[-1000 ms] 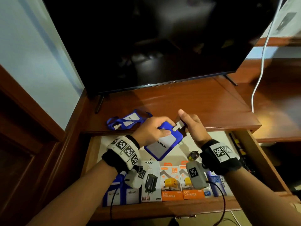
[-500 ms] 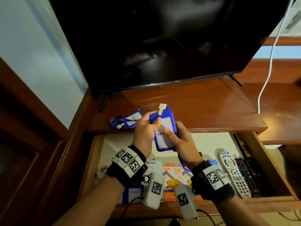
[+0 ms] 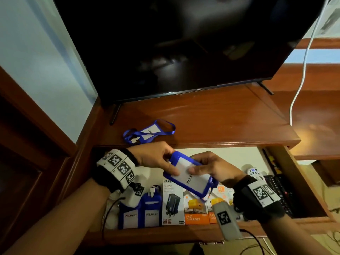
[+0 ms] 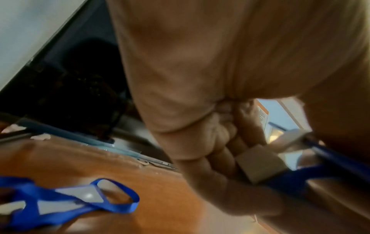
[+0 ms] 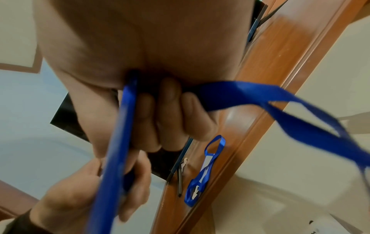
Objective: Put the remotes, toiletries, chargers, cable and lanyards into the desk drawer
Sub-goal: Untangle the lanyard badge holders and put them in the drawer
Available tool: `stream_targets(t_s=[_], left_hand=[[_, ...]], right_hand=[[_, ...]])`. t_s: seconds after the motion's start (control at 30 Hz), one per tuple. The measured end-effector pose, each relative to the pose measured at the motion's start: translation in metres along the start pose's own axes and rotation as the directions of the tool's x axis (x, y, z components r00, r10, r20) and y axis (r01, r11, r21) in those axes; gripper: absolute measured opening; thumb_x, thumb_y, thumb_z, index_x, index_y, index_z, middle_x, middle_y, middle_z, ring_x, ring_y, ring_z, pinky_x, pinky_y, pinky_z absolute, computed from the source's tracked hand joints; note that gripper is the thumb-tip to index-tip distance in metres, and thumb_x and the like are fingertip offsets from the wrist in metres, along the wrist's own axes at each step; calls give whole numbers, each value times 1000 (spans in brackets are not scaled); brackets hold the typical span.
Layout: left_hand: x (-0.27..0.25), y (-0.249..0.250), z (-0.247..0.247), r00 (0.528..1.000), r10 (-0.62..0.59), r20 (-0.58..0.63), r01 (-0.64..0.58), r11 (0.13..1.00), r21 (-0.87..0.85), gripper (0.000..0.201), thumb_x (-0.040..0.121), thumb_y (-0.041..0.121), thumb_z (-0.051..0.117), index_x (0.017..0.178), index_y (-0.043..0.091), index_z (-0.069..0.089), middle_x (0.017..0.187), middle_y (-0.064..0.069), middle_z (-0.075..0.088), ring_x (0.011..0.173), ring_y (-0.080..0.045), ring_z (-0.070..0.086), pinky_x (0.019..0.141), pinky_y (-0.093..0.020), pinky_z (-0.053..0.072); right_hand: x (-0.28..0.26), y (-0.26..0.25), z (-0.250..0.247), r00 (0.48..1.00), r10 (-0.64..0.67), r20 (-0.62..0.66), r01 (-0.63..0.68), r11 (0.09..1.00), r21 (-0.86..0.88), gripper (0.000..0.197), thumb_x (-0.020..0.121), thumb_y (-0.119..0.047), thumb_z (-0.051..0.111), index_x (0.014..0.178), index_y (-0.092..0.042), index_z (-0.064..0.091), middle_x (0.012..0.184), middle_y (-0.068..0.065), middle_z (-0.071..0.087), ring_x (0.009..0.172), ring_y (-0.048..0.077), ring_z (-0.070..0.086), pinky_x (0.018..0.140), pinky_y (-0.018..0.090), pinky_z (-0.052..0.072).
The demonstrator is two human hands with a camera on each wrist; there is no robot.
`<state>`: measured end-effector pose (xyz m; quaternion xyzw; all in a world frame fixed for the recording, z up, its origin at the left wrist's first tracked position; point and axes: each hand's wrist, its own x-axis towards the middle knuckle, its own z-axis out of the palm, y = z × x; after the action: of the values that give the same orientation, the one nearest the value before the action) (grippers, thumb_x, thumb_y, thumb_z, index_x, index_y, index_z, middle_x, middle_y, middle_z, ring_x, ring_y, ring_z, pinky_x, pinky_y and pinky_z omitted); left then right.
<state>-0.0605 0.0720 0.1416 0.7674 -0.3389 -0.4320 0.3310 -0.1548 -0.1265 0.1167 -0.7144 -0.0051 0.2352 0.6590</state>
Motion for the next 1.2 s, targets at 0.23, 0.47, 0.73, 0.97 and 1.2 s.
stream_targets(t_s=[0.23,0.47,0.73,0.97,1.2], left_hand=[[-6,-7,2,995,21,94,-5,986,-167,22,89,6,60,110,7,64,108,-13,68,95,-16,65,89,-29,53],[1,-18,6,997,-39,-61,37,999,-35,15,81,15,72,96,15,71,89,-4,70,70,-7,59,63,-19,49],[9,-35,9,782,-180,-596,-213,822,-528,9,82,1,65,81,8,70,69,-3,71,53,-9,63,53,-19,41],[23,-37,19,535,-364,-763,-289,769,-569,7,83,6,68,76,6,68,59,1,68,45,-3,61,48,-17,39],[31,-37,45,706,-87,-703,143,990,20,20,79,24,74,95,14,73,87,0,72,81,-15,67,78,-31,54]], right_hand=[[7,5,-5,1000,2,32,-3,999,44,14,70,-18,69,82,-11,72,76,8,71,65,18,66,56,21,50],[15,16,2,993,30,-111,-22,997,73,43,64,-52,75,76,-11,68,70,9,67,61,22,62,56,27,46],[21,39,5,973,131,-189,22,766,643,52,81,-55,50,77,-4,62,53,-2,15,47,12,6,48,23,7],[19,18,23,972,64,-226,9,951,309,25,91,-5,45,69,-8,57,51,0,23,43,11,14,44,25,8],[12,-9,11,964,-137,-226,45,928,-369,14,86,-4,60,73,0,64,44,-11,41,41,5,32,47,22,25]])
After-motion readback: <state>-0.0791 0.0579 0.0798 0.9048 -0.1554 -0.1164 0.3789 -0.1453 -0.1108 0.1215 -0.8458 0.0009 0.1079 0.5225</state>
